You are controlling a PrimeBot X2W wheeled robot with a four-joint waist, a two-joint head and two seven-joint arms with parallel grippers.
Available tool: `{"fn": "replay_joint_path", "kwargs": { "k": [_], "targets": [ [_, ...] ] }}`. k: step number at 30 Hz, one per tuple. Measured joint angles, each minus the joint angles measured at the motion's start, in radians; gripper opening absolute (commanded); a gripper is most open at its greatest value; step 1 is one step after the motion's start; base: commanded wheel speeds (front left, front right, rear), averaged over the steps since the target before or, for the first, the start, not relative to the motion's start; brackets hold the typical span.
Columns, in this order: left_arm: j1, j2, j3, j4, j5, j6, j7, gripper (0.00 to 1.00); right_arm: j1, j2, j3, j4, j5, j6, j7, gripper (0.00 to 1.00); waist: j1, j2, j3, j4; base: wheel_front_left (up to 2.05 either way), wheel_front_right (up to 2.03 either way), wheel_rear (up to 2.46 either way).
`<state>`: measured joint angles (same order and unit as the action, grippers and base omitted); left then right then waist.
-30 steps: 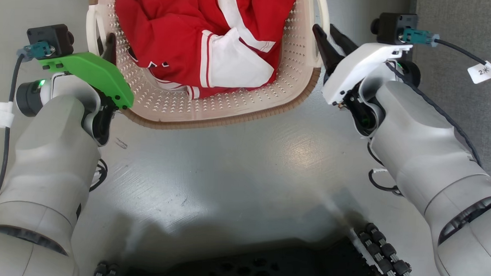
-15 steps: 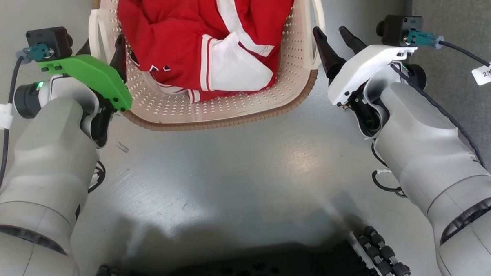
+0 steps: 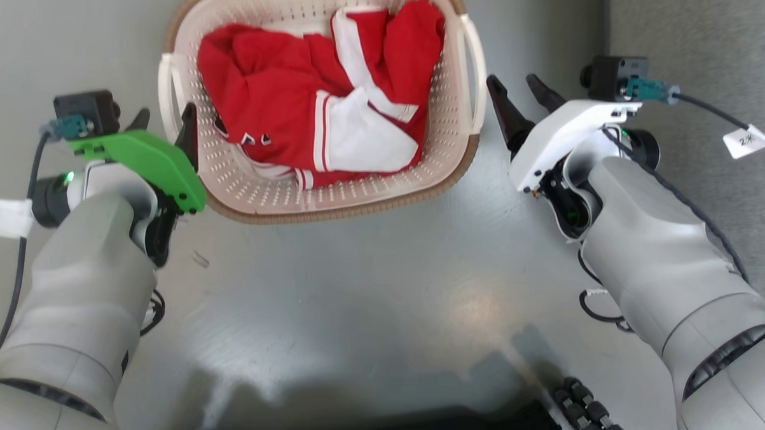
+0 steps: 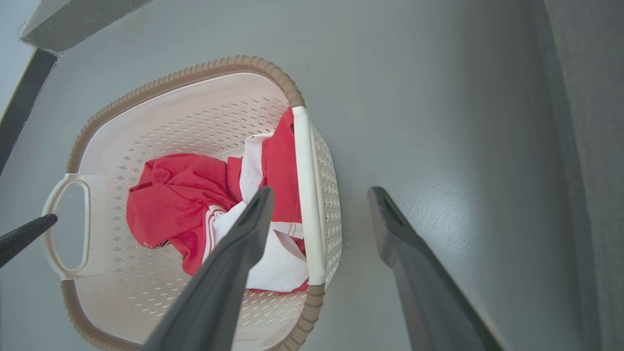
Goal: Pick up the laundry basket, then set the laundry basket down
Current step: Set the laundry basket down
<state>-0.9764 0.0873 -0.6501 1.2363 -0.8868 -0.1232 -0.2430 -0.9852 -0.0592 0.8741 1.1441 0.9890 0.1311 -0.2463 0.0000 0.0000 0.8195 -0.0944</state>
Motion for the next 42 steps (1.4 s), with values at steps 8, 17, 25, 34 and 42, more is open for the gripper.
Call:
{"fn": "replay_joint_path", "kwargs": {
  "k": [8,17,25,34,42],
  "targets": [
    [0.037,0.005,-0.001,-0.018,0.0,0.0,-0.006,1.0,0.029,0.0,-0.002,0.002,0.005,0.0,-0.001,1.0,0.0,0.0,-0.093,-0.006,0.0,0.0,0.0],
    [0.082,0.021,0.033,-0.133,0.0,0.0,-0.009,1.0,0.071,-0.015,-0.028,-0.043,-0.018,0.0,-0.001,1.0,0.0,0.0,-0.205,-0.008,0.0,0.0,0.0],
    [0.175,0.042,0.084,-0.23,0.001,-0.001,-0.009,1.0,0.108,-0.046,-0.077,-0.108,-0.053,0.0,-0.001,1.0,0.0,0.0,-0.307,-0.005,0.0,0.0,0.0],
    [0.269,0.056,0.142,-0.342,0.032,-0.001,-0.009,1.0,0.187,-0.087,-0.142,-0.186,-0.121,-0.001,-0.001,1.0,0.0,0.0,-0.422,0.004,0.0,0.0,0.0],
    [0.382,0.091,0.233,-0.465,0.107,-0.001,-0.009,1.0,0.268,-0.105,-0.237,-0.352,-0.226,-0.046,-0.005,1.0,-0.0001,0.0,-0.538,0.015,0.0,0.0,0.0]
  ]
}}
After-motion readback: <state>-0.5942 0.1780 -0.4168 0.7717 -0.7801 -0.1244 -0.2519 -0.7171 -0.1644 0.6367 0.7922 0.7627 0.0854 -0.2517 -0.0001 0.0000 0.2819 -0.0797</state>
